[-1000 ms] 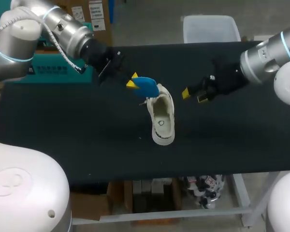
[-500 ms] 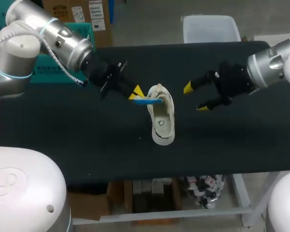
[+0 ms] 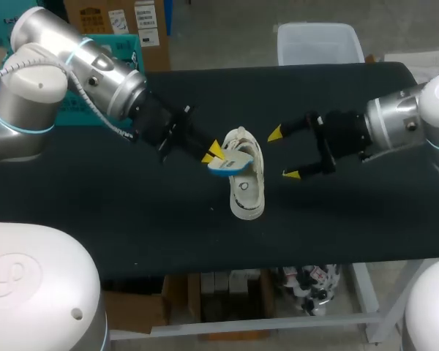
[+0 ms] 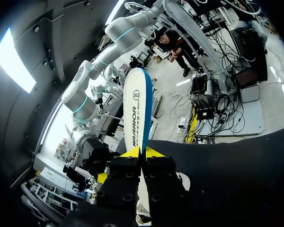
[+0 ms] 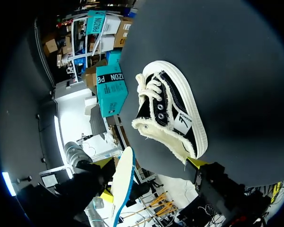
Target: Open the shoe tongue, take the insole out of the shoe, put the insole back into the shoe, and pack the shoe into the shoebox
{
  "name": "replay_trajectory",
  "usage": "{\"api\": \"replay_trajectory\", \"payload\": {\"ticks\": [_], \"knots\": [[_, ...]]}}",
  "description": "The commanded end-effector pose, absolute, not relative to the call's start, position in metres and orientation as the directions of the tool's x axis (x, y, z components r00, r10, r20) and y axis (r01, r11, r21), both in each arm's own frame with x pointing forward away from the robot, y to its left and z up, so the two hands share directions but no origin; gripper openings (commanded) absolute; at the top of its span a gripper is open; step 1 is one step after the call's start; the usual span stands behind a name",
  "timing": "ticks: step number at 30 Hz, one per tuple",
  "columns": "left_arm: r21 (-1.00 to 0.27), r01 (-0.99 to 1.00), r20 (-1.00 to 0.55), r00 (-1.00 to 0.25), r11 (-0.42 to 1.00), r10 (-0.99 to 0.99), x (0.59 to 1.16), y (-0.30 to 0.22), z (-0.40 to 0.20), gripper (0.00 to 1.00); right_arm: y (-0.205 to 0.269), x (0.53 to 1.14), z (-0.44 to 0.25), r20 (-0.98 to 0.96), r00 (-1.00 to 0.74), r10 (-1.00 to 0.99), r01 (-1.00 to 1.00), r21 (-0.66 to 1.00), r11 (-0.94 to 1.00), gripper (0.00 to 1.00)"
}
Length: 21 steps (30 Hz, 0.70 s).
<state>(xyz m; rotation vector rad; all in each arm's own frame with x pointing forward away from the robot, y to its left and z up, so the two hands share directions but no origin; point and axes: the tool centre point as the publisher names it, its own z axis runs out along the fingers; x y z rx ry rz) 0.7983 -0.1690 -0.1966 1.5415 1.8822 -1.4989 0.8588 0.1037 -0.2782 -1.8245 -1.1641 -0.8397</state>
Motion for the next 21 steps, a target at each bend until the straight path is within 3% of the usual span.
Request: {"api": "replay_trajectory", "payload": {"ticks": [1, 21], "knots": [[-0.512, 0.852, -0.749, -0.383, -0.106, 0.541, 0.793, -0.174, -0.205, 0.0, 0.104, 0.844, -0.283, 0.854, 0.387, 0.349, 0.91, -0.292, -0.294, 1.0], [-0.462, 0.877, -0.784, -0.336, -0.129, 0.521, 0.8, -0.182, -0.232, 0.0, 0.12, 0.846, -0.291, 0.845, 0.479, 0.239, 0.867, -0.414, -0.276, 1.0]]}}
